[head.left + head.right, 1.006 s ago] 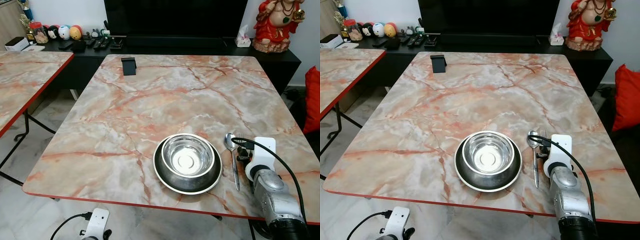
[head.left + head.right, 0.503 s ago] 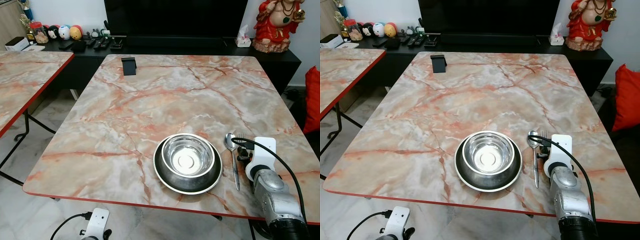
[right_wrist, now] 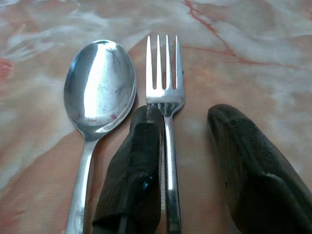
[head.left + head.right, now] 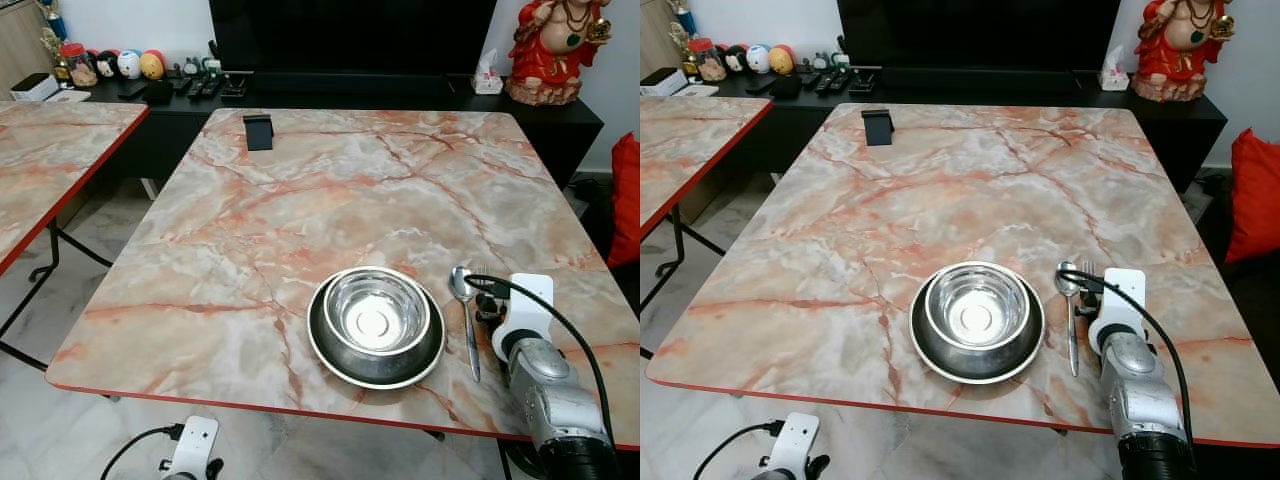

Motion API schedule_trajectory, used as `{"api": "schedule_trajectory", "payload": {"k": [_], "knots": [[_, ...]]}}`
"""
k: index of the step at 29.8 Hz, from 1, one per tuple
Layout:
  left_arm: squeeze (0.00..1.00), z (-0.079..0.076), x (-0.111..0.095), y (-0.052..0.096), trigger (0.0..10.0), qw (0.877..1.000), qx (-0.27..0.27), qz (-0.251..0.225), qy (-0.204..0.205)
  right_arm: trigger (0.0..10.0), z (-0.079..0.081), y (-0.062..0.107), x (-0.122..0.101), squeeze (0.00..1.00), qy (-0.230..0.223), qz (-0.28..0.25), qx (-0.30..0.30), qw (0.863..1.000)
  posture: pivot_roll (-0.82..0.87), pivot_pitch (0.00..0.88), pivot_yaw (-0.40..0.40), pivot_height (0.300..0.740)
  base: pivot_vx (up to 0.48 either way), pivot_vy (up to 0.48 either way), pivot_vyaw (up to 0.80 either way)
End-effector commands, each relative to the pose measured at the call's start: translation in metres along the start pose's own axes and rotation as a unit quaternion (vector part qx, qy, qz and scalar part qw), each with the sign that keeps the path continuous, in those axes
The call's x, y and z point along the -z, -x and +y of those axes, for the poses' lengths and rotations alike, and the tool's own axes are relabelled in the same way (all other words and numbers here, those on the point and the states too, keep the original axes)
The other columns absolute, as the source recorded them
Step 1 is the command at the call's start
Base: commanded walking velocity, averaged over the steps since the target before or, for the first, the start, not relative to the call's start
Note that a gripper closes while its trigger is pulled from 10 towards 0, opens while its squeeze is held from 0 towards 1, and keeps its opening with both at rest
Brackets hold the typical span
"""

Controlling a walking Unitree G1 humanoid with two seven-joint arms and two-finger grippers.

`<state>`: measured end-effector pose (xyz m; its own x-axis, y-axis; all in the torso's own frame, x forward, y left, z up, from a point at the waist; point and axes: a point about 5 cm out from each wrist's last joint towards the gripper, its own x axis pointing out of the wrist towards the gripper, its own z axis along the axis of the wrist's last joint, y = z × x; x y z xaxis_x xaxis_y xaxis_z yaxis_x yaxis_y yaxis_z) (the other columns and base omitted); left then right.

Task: Setting the table

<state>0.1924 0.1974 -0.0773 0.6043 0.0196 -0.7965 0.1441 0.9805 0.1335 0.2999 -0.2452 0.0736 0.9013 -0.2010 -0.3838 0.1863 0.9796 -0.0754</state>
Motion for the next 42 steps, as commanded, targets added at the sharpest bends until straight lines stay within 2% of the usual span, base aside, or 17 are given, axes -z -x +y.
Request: {"api": "schedule_trajectory", "payload": {"k": [1,12,15,17,21,22,23,26,29,33,36,42], "knots": [[0.0,0.003,0.006,0.001,10.0,1.0,0.0,0.015,0.0,10.0,-0.002,-0.001,-0.012,0.0,-0.002,-0.024,0.001,1.0,-0.05,0.0,0.03,0.731,0.0,0.0,0.0],[0.0,0.0,0.007,0.001,10.0,1.0,0.0,0.016,0.0,10.0,-0.005,0.001,-0.021,0.0,-0.006,-0.055,0.01,0.998,-0.05,0.0,0.033,0.731,0.0,0.0,0.0],[0.0,0.003,0.009,0.002,10.0,1.0,-0.002,0.019,0.0,10.0,-0.008,0.004,-0.038,0.0,-0.006,-0.112,0.017,0.993,-0.05,0.0,0.035,0.731,0.0,0.0,0.0],[0.0,0.004,0.009,0.002,10.0,1.0,-0.002,0.019,0.0,10.0,-0.007,0.005,-0.041,0.0,0.0,-0.127,0.017,0.992,-0.05,0.0,0.035,0.731,0.0,0.0,0.0],[0.0,0.006,0.009,0.002,10.0,1.0,-0.003,0.019,-0.001,10.0,-0.009,0.012,-0.056,0.0,-0.021,-0.192,0.024,0.981,-0.05,0.0,0.035,0.731,0.0,0.0,0.0],[0.0,0.006,0.009,0.002,10.0,1.0,-0.003,0.019,-0.001,10.0,-0.009,0.012,-0.056,0.0,-0.021,-0.192,0.024,0.981,-0.05,0.0,0.035,0.731,0.0,0.0,0.0],[0.0,0.007,0.01,0.002,10.0,1.0,-0.004,0.02,-0.001,10.0,-0.009,0.018,-0.066,0.0,-0.016,-0.241,0.035,0.97,-0.05,0.0,0.035,0.731,0.0,0.0,0.0],[0.0,0.007,0.011,0.003,10.0,1.0,-0.004,0.02,-0.002,10.0,-0.006,0.027,-0.073,0.0,0.002,-0.292,0.039,0.956,-0.05,0.0,0.035,0.731,0.0,0.0,0.0],[0.0,0.006,0.012,0.003,10.0,1.0,-0.007,0.02,0.0,10.0,0.002,0.034,-0.061,0.0,-0.016,-0.31,0.035,0.95,-0.04,0.0,0.022,0.731,0.0,0.0,0.0],[0.0,0.005,0.012,0.003,10.0,1.0,-0.011,0.018,0.006,10.0,0.006,0.041,-0.053,0.0,-0.016,-0.32,0.032,0.947,-0.03,0.0,0.013,0.731,0.0,0.0,0.0],[0.0,0.005,0.012,0.003,10.0,1.0,-0.012,0.018,0.006,10.0,0.001,0.059,-0.038,0.0,-0.022,-0.324,0.05,0.945,-0.05,0.0,0.021,0.731,0.0,0.0,0.0],[0.0,0.008,0.011,0.003,10.0,1.0,-0.013,0.017,0.003,10.0,-0.008,0.063,-0.027,0.0,-0.003,-0.315,0.056,0.947,-0.06,0.0,0.031,0.731,0.0,0.0,0.0]]}}
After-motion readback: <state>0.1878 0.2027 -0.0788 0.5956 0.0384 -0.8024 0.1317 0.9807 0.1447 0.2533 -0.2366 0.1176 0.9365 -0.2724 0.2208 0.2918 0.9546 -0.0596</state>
